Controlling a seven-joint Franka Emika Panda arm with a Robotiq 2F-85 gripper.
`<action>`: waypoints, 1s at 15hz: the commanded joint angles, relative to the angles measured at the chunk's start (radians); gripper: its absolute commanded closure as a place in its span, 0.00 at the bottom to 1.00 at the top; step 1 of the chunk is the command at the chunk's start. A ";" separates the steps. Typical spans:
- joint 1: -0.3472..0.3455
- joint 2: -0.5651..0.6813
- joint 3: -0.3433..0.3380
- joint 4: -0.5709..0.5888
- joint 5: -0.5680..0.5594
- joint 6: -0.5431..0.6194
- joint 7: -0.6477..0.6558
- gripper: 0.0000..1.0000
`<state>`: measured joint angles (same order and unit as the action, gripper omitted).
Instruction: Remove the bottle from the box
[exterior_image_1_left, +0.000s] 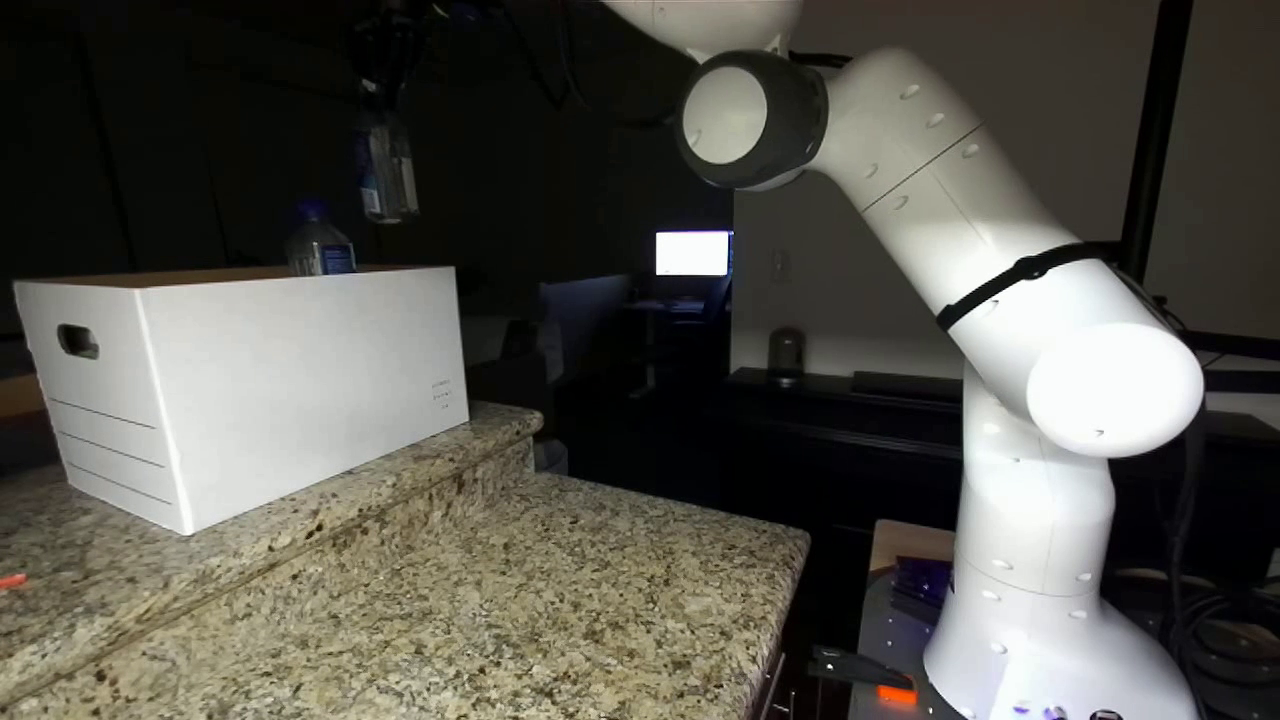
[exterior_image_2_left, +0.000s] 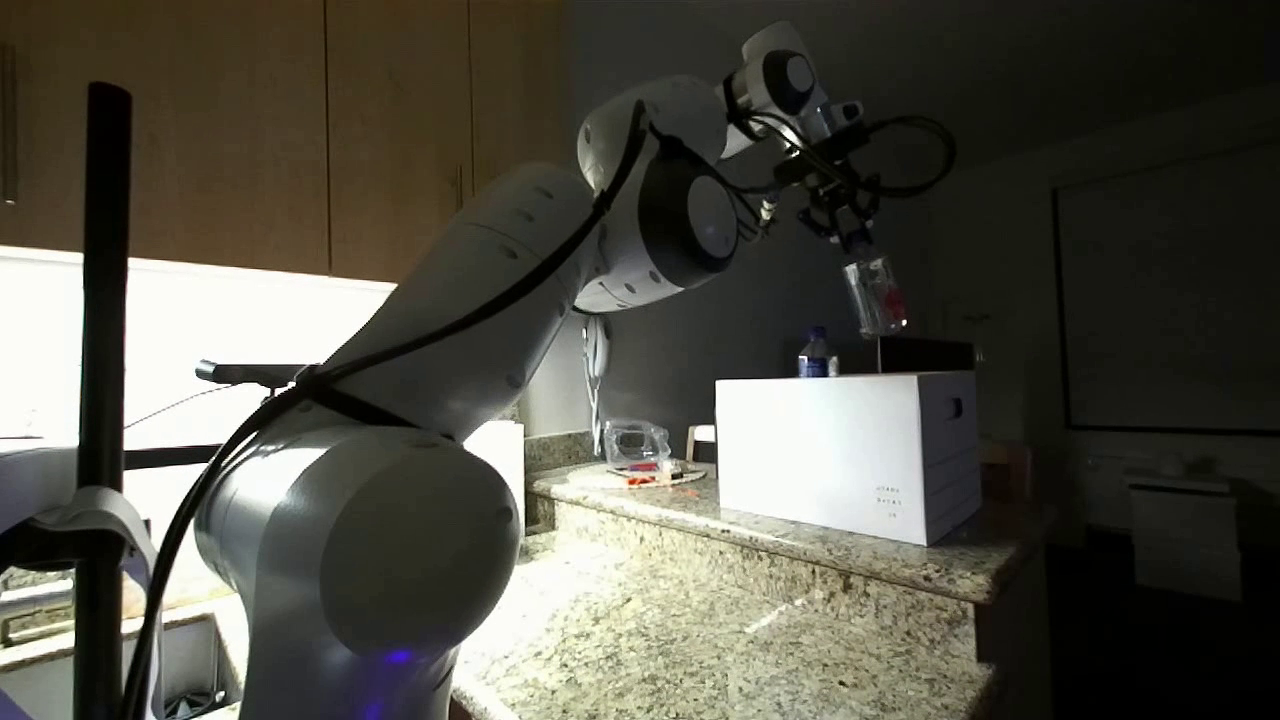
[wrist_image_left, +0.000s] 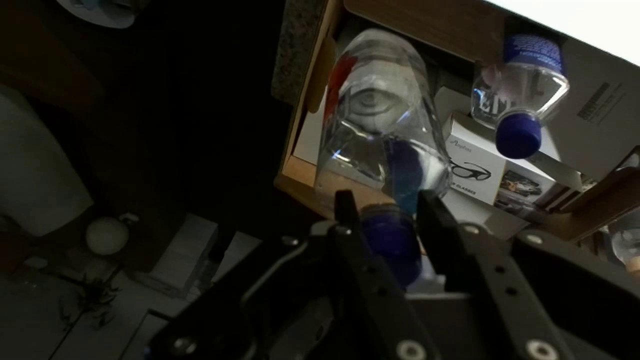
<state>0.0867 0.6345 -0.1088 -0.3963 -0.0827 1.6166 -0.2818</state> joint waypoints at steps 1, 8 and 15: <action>0.017 -0.080 -0.013 -0.032 -0.021 -0.071 -0.011 0.84; 0.055 -0.132 -0.006 -0.021 -0.012 -0.214 -0.046 0.84; 0.044 -0.102 0.098 0.007 0.013 -0.289 -0.123 0.84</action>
<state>0.1498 0.5442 -0.0572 -0.3668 -0.0855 1.3277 -0.3411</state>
